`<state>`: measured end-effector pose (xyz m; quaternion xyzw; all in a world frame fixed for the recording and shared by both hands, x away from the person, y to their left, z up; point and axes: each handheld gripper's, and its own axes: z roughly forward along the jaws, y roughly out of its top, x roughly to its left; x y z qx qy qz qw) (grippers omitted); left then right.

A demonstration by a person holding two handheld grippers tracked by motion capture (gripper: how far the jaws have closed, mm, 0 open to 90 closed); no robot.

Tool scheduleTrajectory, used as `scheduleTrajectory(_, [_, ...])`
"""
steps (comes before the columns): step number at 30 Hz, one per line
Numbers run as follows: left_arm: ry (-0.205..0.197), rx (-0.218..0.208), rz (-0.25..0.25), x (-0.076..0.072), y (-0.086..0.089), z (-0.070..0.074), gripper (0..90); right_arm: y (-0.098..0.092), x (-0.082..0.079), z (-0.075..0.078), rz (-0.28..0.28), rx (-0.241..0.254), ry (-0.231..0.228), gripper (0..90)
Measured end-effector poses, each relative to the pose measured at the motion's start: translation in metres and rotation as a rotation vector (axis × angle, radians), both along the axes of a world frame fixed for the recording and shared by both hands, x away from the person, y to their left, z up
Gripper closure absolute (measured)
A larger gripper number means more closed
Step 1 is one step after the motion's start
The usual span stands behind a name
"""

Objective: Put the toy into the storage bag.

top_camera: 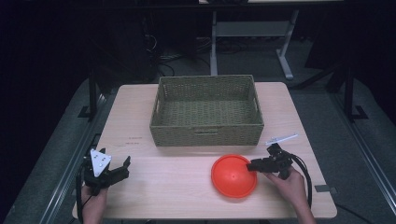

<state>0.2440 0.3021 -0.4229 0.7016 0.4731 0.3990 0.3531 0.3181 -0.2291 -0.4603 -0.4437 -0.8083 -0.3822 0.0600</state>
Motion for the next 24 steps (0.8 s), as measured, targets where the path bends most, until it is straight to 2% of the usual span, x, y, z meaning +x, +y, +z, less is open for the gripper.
scheduleTrajectory(12, [0.001, 0.004, -0.006, 0.000, -0.001, 0.000, 12.8, 0.002, 0.003, -0.007, 0.008, -0.001, 0.027, 63.7])
scheduleTrajectory(19, [0.001, 0.006, -0.008, 0.000, -0.002, 0.000, 12.8, 0.002, 0.002, -0.011, 0.007, 0.042, 0.039, 66.0])
scheduleTrajectory(20, [0.004, 0.007, -0.009, 0.000, -0.002, 0.000, 12.8, 0.001, 0.002, -0.011, 0.003, 0.045, 0.046, 66.9])
scheduleTrajectory(24, [0.000, 0.004, -0.009, 0.000, -0.002, -0.001, 12.8, -0.003, 0.000, -0.009, 0.005, 0.073, 0.025, 74.3])
